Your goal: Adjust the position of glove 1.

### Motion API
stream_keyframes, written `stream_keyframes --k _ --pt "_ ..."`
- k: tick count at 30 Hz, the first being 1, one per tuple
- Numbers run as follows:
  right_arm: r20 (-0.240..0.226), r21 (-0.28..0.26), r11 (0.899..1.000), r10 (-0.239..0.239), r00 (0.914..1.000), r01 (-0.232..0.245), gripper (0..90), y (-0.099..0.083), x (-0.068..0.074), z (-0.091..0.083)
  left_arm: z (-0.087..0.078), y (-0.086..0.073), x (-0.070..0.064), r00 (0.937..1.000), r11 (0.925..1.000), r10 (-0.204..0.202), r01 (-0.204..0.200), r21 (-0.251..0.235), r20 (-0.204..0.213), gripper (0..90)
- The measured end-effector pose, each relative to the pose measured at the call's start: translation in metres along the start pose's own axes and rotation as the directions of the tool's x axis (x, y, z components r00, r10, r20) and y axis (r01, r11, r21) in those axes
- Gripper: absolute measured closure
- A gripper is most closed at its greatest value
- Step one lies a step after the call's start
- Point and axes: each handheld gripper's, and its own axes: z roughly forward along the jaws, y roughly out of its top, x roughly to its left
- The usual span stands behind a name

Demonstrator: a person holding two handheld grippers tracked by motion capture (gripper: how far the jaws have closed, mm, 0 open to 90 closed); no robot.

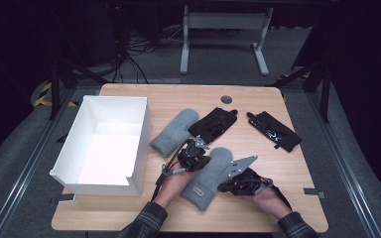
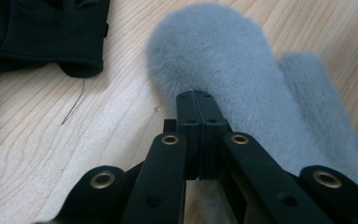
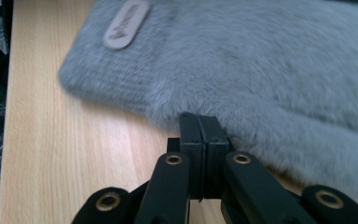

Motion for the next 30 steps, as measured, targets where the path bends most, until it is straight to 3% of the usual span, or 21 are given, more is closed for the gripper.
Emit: stream_keyframes --k 5,9,13,14,19,22,26,30 --pt "-0.018 0.002 0.999 -0.035 0.9992 0.035 90.0 0.009 0.008 0.012 -0.001 0.001 -0.001 1.0 1.0 0.008 -0.008 0.004 0.001 90.0" --pt "-0.013 -0.003 0.999 -0.04 0.9991 0.04 90.0 0.008 0.008 0.01 -0.009 0.0 0.0 1.0 1.0 -0.003 0.003 -0.008 0.002 90.0" --pt "0.026 -0.039 0.999 -0.006 0.9996 0.007 75.9 -0.001 0.006 -0.006 -0.024 -0.001 -0.002 0.9999 0.9998 0.006 -0.006 -0.021 0.015 86.6" --pt "0.06 -0.055 0.998 0.013 0.9981 -0.01 69.6 -0.007 0.004 -0.013 -0.027 -0.002 -0.004 0.9998 0.9996 0.009 -0.008 -0.027 0.017 82.3" --pt "0.127 -0.068 0.997 0.04 0.9912 -0.031 57.5 -0.019 -0.001 -0.028 -0.04 -0.009 -0.011 0.9995 0.9995 0.02 -0.02 -0.026 0.025 80.3" --pt "0.217 -0.083 0.994 0.082 0.9728 -0.065 44.4 -0.033 -0.01 -0.04 -0.039 -0.016 -0.014 0.9996 0.9997 0.021 -0.021 -0.015 0.019 78.2" --pt "0.288 -0.113 0.986 0.153 0.9454 -0.125 36.3 -0.051 -0.023 -0.053 -0.029 -0.019 -0.013 0.9994 0.9997 0.023 -0.023 0.003 0.028 71.8" --pt "0.322 -0.143 0.975 0.206 0.9241 -0.168 34.5 -0.063 -0.032 -0.063 -0.023 -0.02 -0.014 0.9989 0.9991 0.037 -0.038 0.019 0.03 82.0"
